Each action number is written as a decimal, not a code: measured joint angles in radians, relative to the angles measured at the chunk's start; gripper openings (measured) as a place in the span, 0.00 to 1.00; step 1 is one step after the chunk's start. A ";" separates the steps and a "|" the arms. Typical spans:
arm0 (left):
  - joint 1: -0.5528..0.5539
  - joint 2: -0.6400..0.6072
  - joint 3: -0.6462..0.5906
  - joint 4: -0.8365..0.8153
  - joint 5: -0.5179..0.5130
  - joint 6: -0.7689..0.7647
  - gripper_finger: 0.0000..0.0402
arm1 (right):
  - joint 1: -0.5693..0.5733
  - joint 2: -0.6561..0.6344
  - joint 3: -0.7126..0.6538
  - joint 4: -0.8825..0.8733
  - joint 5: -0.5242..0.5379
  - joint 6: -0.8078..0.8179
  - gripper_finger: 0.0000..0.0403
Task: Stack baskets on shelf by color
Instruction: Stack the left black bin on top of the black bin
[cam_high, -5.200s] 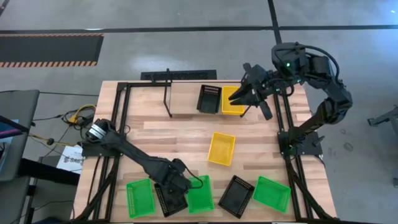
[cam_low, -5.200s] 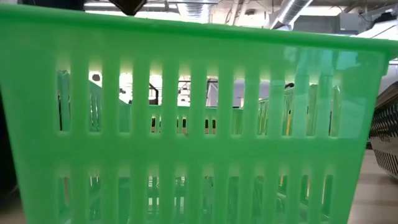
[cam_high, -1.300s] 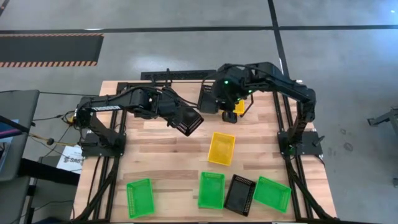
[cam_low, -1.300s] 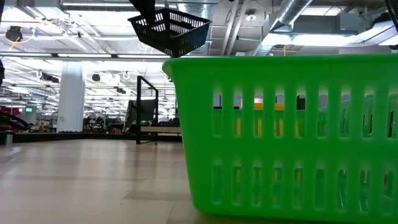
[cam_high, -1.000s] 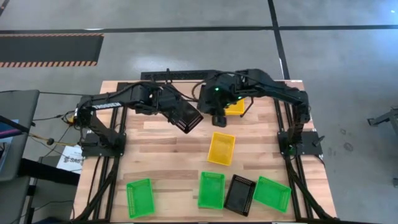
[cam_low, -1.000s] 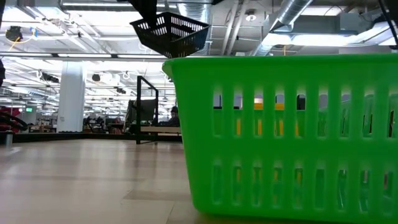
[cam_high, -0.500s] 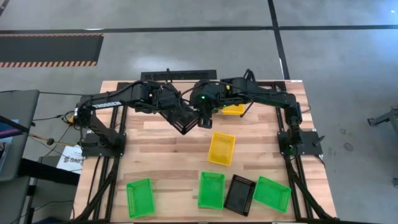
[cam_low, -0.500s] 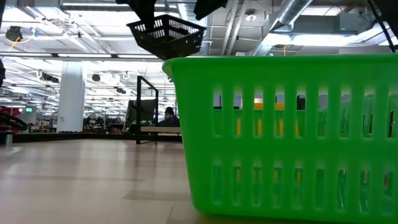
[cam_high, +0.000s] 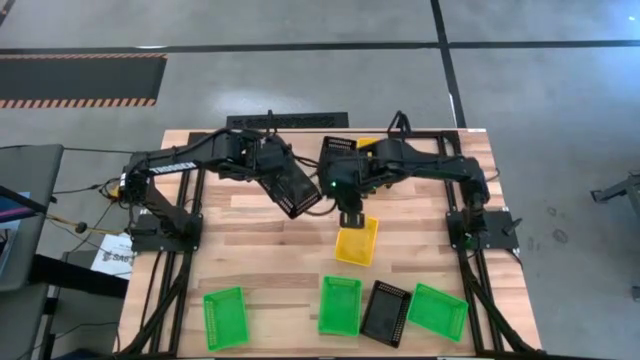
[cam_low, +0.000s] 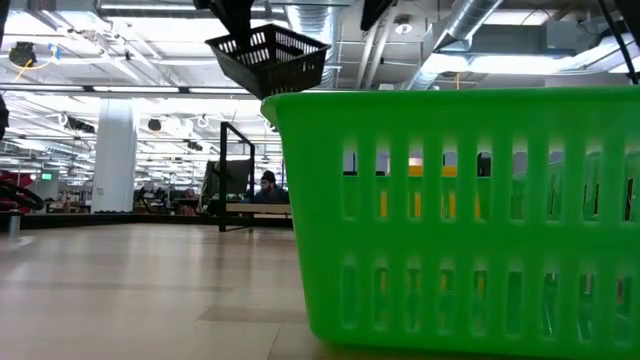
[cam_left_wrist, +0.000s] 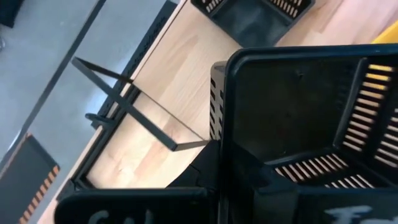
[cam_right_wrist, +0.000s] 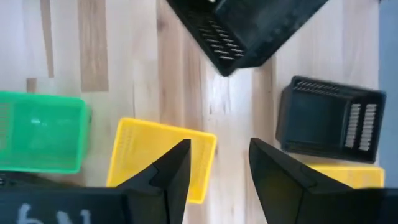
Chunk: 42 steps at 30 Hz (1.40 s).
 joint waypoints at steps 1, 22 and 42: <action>0.003 0.000 0.000 0.010 0.004 0.006 0.00 | 0.008 0.000 0.000 0.007 0.003 0.018 0.44; 0.097 0.000 0.000 0.153 0.101 0.341 0.00 | 0.083 -0.389 0.001 0.164 0.221 0.184 0.39; 0.397 0.224 0.051 0.548 0.482 0.951 0.00 | 0.204 -0.537 0.000 0.257 0.208 0.182 0.36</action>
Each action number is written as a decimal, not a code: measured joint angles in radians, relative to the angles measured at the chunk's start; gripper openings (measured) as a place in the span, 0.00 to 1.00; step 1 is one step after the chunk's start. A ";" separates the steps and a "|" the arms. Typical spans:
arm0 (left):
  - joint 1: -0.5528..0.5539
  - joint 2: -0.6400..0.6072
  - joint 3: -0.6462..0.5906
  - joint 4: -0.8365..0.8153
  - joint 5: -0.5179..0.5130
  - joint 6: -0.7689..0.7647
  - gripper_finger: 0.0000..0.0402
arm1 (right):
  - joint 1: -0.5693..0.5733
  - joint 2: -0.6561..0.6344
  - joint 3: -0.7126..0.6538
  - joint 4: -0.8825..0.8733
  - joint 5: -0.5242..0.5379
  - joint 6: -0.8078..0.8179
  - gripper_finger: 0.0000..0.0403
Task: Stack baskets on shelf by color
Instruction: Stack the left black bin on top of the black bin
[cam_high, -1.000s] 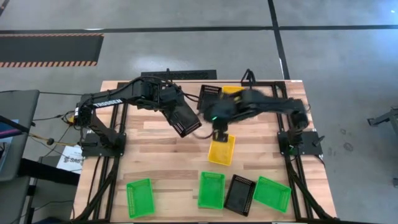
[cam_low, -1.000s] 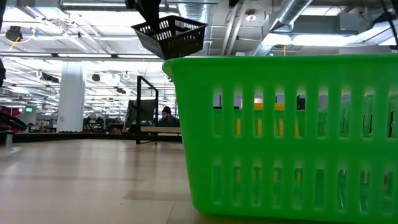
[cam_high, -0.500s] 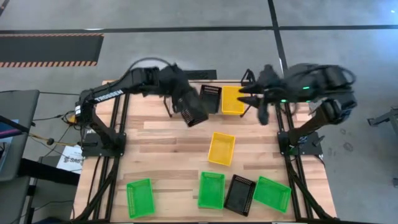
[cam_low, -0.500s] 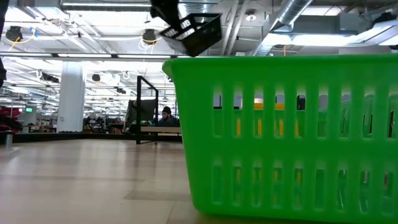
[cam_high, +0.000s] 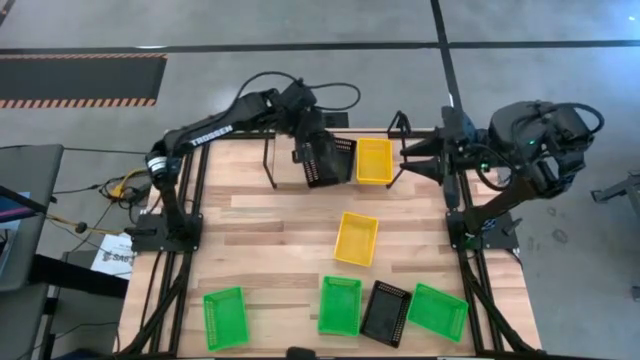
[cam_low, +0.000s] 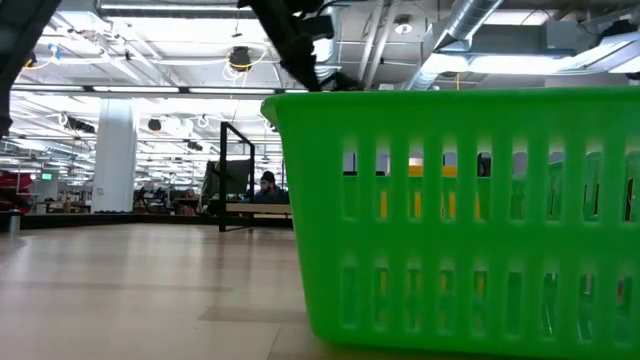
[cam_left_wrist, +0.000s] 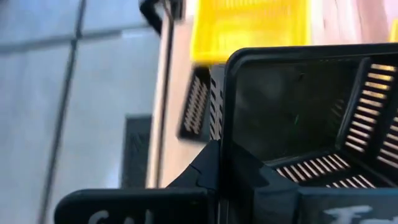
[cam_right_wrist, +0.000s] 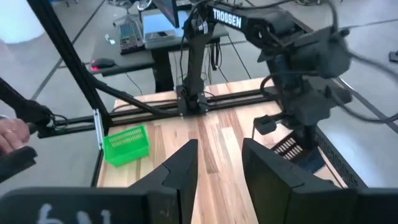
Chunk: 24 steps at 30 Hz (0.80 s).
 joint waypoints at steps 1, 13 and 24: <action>-0.002 0.013 0.021 0.008 -0.001 0.025 0.00 | -0.001 0.005 0.000 -0.006 0.000 0.000 0.36; 0.017 0.230 0.263 -0.104 -0.012 0.269 0.00 | -0.001 0.047 -0.001 -0.012 0.000 0.002 0.35; 0.015 0.349 0.377 -0.132 -0.027 0.291 0.00 | -0.001 0.038 0.000 -0.010 0.000 0.002 0.34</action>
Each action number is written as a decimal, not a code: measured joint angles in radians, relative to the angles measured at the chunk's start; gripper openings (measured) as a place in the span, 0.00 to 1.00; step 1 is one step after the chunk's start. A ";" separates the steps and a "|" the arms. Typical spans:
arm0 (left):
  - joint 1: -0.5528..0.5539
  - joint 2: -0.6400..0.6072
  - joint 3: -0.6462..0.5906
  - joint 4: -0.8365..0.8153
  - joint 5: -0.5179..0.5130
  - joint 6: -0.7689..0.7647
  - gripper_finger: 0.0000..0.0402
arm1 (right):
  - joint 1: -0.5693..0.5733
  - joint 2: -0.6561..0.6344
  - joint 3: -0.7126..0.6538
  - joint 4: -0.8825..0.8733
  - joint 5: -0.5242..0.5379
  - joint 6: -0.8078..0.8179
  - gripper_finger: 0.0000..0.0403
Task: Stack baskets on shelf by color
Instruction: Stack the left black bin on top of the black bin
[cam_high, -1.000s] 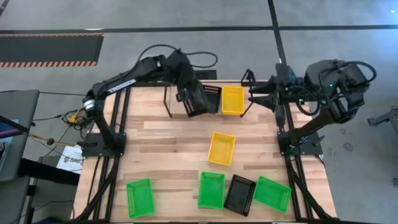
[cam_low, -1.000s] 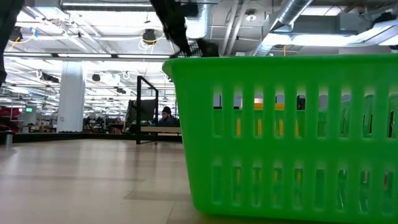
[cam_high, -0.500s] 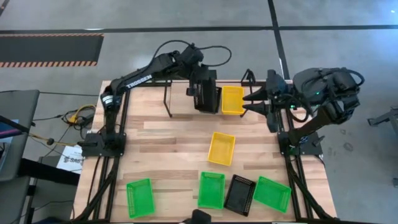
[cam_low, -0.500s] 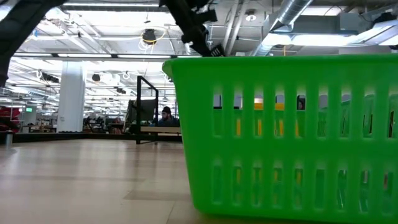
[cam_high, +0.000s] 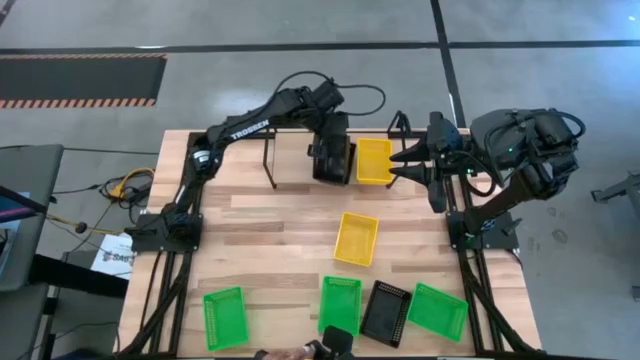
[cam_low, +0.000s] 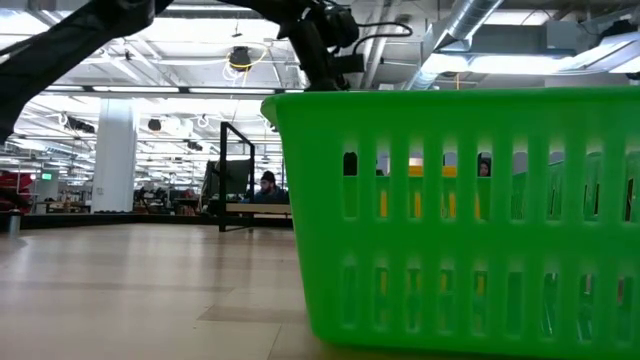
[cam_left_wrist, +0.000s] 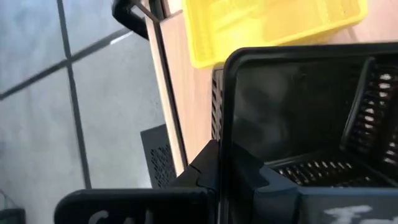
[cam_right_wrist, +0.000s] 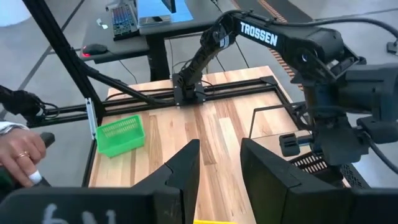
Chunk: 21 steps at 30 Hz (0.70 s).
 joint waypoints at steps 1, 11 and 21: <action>0.000 0.000 0.000 0.001 0.000 0.001 0.00 | 0.000 -0.001 0.000 0.000 0.000 0.000 0.34; 0.018 0.001 -0.010 -0.073 0.038 -0.024 0.00 | 0.000 -0.025 0.000 0.000 0.000 -0.003 0.34; 0.016 0.001 -0.010 -0.066 0.090 -0.040 0.00 | 0.000 -0.029 0.000 0.000 0.000 -0.002 0.34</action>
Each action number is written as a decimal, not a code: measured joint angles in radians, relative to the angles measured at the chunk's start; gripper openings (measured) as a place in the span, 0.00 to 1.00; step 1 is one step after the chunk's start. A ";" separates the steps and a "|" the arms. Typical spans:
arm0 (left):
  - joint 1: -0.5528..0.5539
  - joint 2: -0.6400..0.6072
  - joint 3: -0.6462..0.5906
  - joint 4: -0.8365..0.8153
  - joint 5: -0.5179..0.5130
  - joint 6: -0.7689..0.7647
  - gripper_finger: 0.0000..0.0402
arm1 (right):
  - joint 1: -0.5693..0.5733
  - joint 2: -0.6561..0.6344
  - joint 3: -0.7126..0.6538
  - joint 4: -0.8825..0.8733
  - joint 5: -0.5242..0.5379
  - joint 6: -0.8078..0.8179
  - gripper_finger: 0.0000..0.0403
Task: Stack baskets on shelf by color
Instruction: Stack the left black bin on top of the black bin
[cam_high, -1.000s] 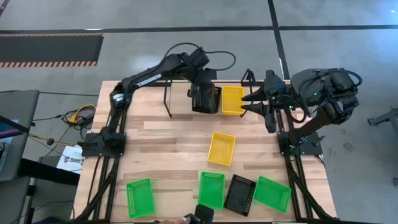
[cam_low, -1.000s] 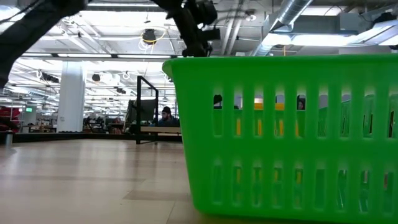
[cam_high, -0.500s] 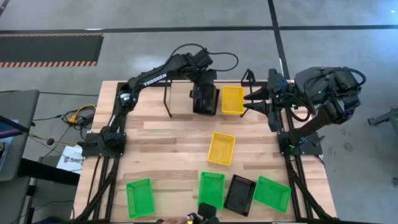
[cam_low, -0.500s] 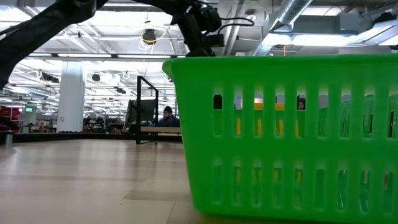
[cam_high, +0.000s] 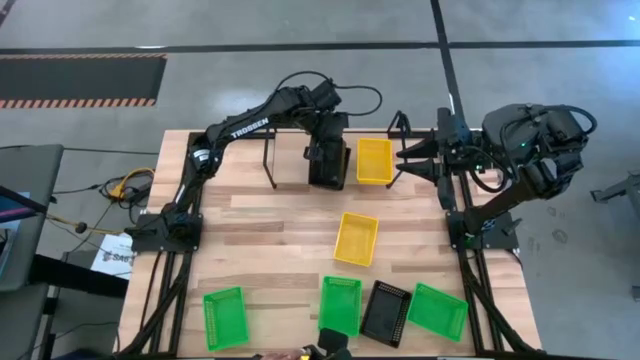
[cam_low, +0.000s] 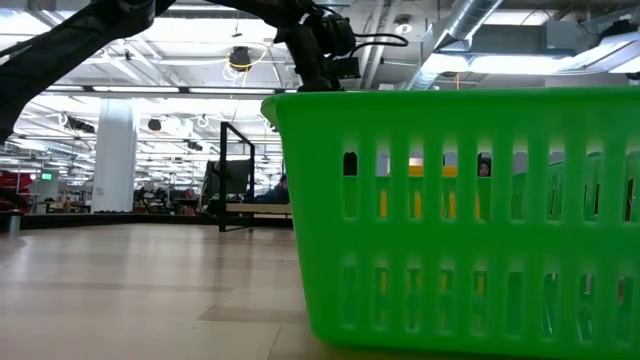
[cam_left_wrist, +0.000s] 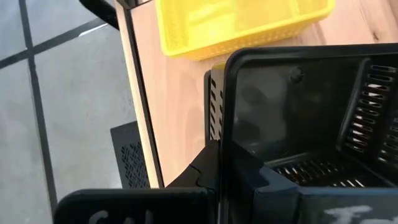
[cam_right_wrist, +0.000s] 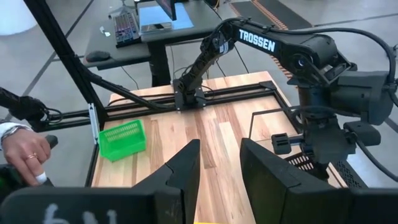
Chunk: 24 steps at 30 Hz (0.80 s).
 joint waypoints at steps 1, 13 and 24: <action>0.000 0.000 0.000 0.001 0.000 0.000 0.00 | 0.000 0.000 0.000 0.000 0.000 0.000 0.34; -0.002 0.000 0.000 -0.013 -0.049 -0.002 0.16 | 0.000 -0.001 0.000 0.000 0.000 0.002 0.34; -0.026 -0.015 0.077 0.067 -0.156 -0.176 0.29 | 0.000 -0.001 0.000 -0.011 0.000 -0.008 0.34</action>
